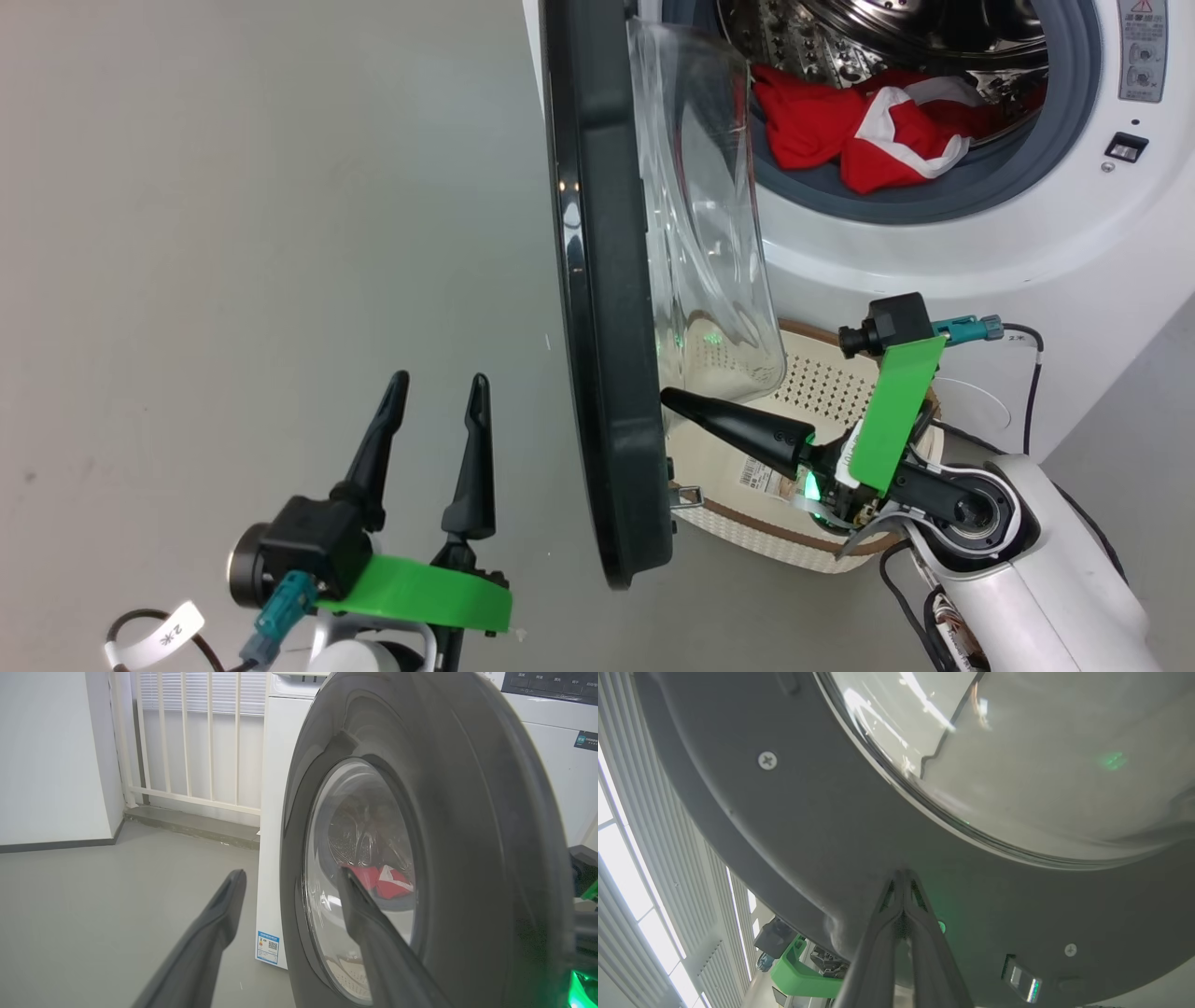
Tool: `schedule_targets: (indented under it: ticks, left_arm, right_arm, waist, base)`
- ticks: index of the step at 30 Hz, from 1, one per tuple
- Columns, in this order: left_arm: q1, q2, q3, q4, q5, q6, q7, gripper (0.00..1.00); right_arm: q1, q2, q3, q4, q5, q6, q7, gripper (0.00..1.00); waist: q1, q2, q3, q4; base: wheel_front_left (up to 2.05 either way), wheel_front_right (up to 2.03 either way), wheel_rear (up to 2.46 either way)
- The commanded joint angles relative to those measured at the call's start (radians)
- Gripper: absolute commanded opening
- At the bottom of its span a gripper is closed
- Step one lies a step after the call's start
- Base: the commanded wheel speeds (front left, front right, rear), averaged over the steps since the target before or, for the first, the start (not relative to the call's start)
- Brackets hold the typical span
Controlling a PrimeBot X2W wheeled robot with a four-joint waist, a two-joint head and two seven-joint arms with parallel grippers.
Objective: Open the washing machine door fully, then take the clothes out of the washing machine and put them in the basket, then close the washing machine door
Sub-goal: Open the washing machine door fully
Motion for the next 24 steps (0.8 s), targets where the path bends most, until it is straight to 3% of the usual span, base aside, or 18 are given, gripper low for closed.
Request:
schedule_targets:
  ticks: [1, 11, 17, 20, 22, 24]
  left_arm:
    - [0.001, 0.015, 0.038, -0.031, 0.002, 0.007, -0.008, 1.00]
    - [0.004, 0.015, 0.043, -0.033, -0.001, 0.005, -0.008, 1.00]
    - [0.002, 0.015, 0.041, -0.027, -0.004, -0.003, -0.008, 1.00]
    - [0.002, 0.015, 0.038, -0.025, -0.007, -0.005, -0.008, 1.00]
    - [0.003, 0.015, 0.036, -0.023, -0.007, -0.006, -0.008, 1.00]
    - [0.003, 0.015, 0.034, -0.021, -0.010, -0.009, -0.008, 1.00]
  right_arm:
    - [-0.025, 0.017, 0.029, -0.024, 0.012, 0.008, -0.002, 0.00]
    - [-0.031, 0.003, 0.049, -0.032, 0.012, 0.008, -0.029, 0.00]
    - [-0.018, -0.026, 0.051, -0.061, -0.066, 0.008, -0.093, 0.00]
    - [0.000, -0.026, 0.037, -0.074, -0.103, 0.008, -0.131, 0.45]
    - [0.011, -0.025, 0.023, -0.085, -0.134, 0.008, -0.163, 1.00]
    - [0.022, -0.024, 0.014, -0.102, -0.183, 0.008, -0.198, 1.00]
  waist:
    - [0.0000, 0.0000, 0.000, 0.000]
    - [0.0000, 0.0000, 0.001, 0.000]
    - [0.0000, 0.0000, -0.003, -0.001]
    - [0.0000, 0.0000, -0.005, -0.002]
    - [0.0000, 0.0000, -0.007, -0.003]
    - [0.0000, 0.0000, -0.008, -0.003]
  base:
    - [0.00, 0.00, 0.00]
    - [0.00, 0.00, 0.00]
    - [0.00, 0.00, 0.00]
    - [0.00, 0.00, 0.00]
    - [0.00, 0.00, 0.00]
    - [0.00, 0.00, 0.00]
